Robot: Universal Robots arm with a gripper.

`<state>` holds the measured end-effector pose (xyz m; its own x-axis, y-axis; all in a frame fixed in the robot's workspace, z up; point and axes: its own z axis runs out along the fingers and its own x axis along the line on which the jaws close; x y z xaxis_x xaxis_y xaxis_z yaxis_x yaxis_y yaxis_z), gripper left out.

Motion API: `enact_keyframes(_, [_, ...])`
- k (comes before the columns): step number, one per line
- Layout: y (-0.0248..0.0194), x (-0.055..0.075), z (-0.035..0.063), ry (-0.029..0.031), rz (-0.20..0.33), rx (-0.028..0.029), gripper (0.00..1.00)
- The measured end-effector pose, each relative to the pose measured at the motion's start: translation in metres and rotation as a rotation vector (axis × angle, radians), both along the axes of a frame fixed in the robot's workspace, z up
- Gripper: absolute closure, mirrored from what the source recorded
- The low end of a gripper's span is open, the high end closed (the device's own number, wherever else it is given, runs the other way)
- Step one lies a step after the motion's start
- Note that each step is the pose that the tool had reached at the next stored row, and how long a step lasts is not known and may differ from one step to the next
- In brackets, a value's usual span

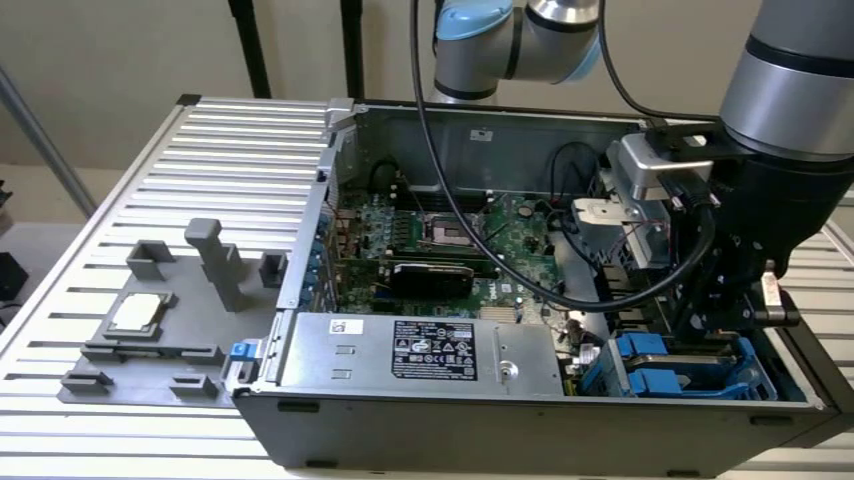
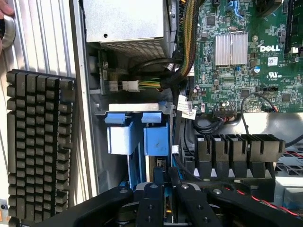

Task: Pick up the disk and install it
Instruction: 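Insert the first disk wire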

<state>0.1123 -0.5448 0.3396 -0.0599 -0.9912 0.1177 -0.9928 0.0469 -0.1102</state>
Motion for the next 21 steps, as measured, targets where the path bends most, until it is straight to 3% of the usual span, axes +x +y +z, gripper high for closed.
enact_keyframes(10, [-0.0024, 0.0003, -0.0003, -0.0006, 0.003, 0.0049, 0.84])
enact_keyframes(21, [-0.0079, 0.0013, -0.0013, -0.0007, 0.007, 0.0240, 0.84])
